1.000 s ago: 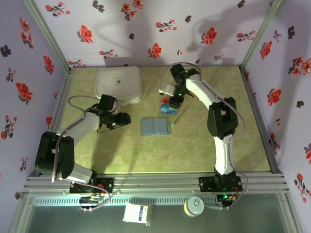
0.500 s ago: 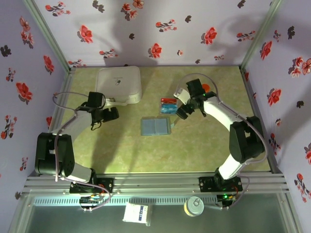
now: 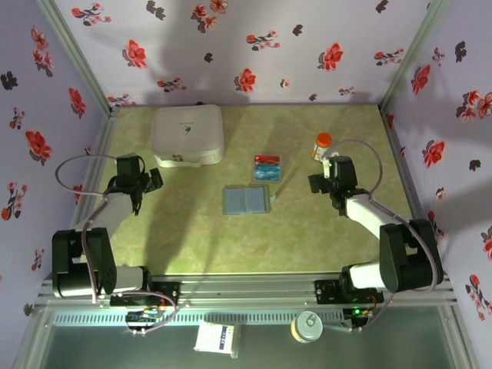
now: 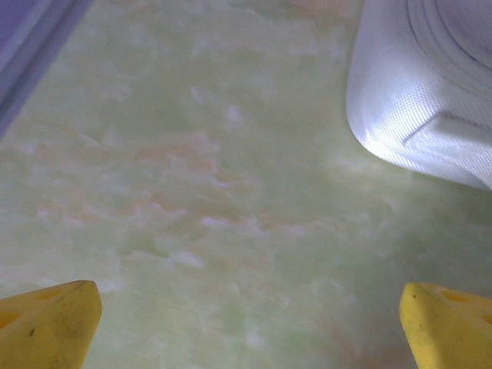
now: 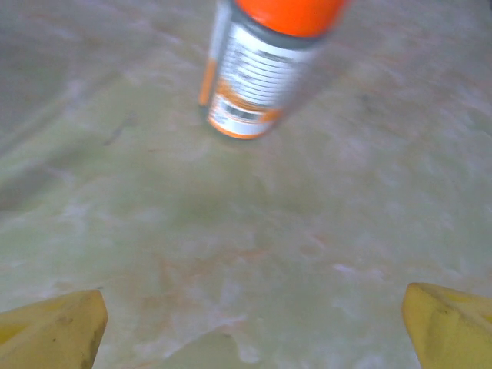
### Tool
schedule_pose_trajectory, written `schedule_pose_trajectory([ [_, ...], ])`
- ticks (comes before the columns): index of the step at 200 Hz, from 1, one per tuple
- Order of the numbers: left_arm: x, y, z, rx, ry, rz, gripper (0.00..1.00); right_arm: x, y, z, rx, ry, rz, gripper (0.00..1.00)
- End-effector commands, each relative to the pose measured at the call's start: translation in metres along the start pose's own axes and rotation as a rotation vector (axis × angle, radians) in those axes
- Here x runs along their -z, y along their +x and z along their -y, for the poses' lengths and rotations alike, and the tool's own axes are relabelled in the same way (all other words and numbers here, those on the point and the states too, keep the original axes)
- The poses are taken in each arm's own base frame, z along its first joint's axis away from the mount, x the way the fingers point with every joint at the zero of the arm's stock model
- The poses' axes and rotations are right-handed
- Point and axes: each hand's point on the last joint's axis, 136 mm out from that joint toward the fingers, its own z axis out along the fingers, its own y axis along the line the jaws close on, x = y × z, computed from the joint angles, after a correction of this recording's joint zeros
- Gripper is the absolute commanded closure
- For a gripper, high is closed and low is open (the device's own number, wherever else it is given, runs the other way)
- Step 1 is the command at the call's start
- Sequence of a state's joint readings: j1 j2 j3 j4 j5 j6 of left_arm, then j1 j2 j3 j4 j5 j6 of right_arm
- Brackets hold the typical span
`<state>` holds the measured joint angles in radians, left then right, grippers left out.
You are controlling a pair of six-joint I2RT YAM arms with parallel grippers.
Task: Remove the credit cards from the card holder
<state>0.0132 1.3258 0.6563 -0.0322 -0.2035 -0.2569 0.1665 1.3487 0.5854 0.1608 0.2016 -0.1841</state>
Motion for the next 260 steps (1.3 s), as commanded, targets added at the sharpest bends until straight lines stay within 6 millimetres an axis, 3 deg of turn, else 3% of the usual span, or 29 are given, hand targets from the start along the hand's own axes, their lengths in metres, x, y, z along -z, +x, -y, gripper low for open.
schedule_pose_trajectory([
  [1,0.004,-0.033,0.0,-0.038,0.007,0.22,0.0,0.006,-0.022,0.038,-0.196,0.131,0.18,0.01],
  [36,0.008,-0.045,0.005,-0.087,0.058,0.43,0.0,0.006,-0.01,0.057,-0.256,0.212,0.248,0.01],
  [56,0.002,-0.04,0.007,-0.052,0.113,0.46,0.0,0.004,-0.006,0.059,-0.264,0.219,0.253,0.01],
  [97,-0.02,-0.024,0.022,-0.1,0.191,0.447,0.0,0.011,-0.008,0.048,-0.253,0.153,0.287,0.01],
  [135,-0.021,-0.023,0.029,-0.123,0.221,0.429,0.0,0.016,-0.021,0.03,-0.307,0.024,0.371,0.01],
  [222,-0.024,-0.024,0.032,-0.152,0.174,0.414,0.0,-0.018,-0.004,0.031,-0.318,0.072,0.354,0.01],
  [260,-0.024,-0.024,0.033,-0.183,0.144,0.417,0.0,-0.021,-0.003,0.041,-0.347,0.117,0.329,0.01],
])
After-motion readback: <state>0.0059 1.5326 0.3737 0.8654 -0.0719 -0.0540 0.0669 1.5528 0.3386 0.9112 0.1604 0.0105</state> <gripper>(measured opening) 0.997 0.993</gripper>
